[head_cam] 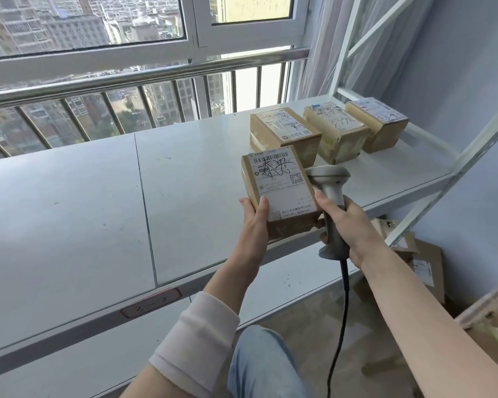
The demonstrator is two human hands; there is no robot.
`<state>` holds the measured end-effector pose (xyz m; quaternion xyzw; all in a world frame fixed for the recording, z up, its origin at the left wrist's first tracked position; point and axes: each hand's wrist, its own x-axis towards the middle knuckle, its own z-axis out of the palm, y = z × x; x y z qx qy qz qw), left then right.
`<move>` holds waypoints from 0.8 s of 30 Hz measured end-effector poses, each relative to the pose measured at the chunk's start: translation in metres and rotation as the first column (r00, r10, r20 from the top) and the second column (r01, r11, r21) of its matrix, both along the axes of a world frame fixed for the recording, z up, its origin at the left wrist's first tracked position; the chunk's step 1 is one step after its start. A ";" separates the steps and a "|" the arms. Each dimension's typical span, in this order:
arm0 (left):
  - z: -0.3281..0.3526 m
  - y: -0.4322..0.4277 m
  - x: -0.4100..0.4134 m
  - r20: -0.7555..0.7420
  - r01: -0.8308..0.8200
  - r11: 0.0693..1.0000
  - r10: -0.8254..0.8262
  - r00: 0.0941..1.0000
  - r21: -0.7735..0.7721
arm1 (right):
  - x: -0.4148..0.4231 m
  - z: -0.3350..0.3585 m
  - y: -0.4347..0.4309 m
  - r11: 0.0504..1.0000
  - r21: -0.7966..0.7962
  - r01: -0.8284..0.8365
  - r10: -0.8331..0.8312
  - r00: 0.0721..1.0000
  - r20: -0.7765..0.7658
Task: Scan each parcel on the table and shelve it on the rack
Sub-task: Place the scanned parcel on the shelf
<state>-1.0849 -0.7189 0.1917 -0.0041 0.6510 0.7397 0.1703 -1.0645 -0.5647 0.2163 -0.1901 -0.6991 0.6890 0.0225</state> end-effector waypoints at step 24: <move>0.006 -0.023 -0.009 -0.071 -0.200 0.980 0.198 0.978 -0.014 | -0.034 0.010 -0.028 0.984 0.039 -0.175 0.172 0.982 0.081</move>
